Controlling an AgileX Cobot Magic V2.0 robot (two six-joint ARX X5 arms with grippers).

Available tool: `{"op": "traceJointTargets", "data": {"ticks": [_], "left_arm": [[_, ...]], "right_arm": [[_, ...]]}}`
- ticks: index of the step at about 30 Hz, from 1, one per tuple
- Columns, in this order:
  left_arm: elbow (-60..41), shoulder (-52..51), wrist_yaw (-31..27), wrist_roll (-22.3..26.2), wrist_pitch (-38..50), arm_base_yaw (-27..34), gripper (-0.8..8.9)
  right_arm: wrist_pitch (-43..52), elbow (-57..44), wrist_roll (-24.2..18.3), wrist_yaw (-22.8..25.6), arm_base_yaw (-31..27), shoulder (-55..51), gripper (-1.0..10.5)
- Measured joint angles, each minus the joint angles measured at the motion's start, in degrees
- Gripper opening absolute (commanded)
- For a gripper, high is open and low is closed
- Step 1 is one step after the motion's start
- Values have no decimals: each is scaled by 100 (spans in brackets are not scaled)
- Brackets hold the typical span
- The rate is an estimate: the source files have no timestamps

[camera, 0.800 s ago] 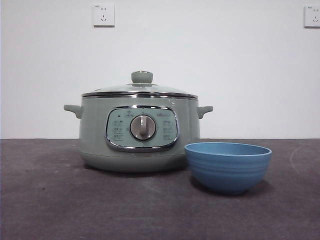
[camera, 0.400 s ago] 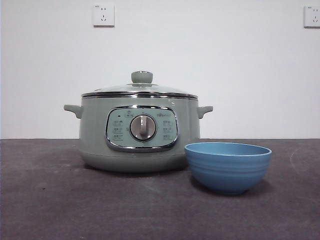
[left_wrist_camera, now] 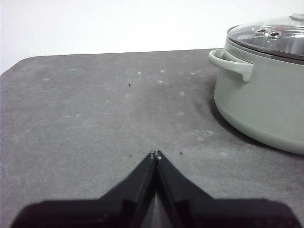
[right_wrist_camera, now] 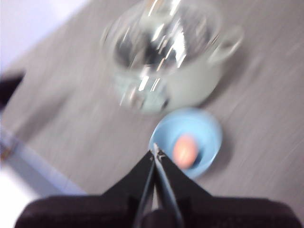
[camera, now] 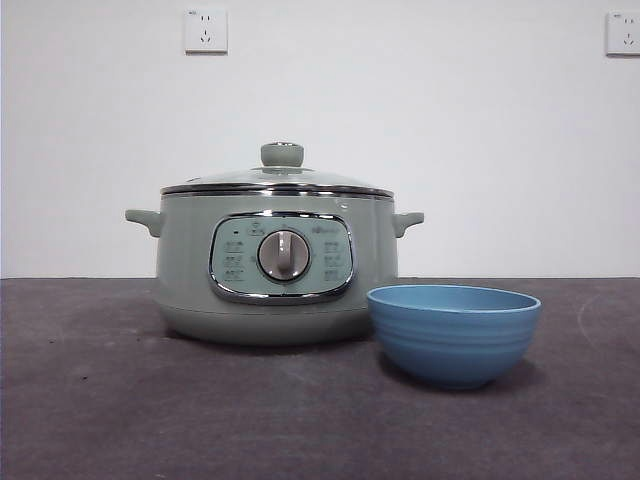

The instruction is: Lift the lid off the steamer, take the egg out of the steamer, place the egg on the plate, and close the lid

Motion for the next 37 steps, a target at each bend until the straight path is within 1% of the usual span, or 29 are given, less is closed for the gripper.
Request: {"op": "traceJointTargets", "data": {"ticks": [4,7,9,12,14,18,21,24,28,32,37], "left_arm": [[0,0,0,0,0,0,-3],[0,0,0,0,0,0,-3],[0,0,0,-2,0,0,-3],[0,0,0,-2,0,0,-3],[0,0,0,-2,0,0,-3],[0,0,0,-2,0,0,-3],[0,0,0,0,0,0,-3],[0,0,0,0,0,0,-3],[0,0,0,-2,0,0,-3],[0,0,0,-2,0,0,-3],[0,0,0,-2,0,0,-3]], "right_arm": [[815,-249,-24,35,-793,-531,0],[1572,-844,-90,39,-1338,-951,0],[2188,-1451,-127,39,-1648,-1268,0],[3110,-2424,-131,42,-1910,-1738,0],[3635,-3077,-144,63,-1982,-2024,0],[4162,-4129,-149,203,-2006,-2500,0],[4223,-4640,-149,208,-2006,-2776,0],[4229,-4870,-149,208,-2006,-2835,0],[4192,-4996,-149,208,-2006,-2837,0],[3757,-5001,-188,212,-2006,-2837,0],[3766,-5001,-214,210,-2006,-2844,0]]}}
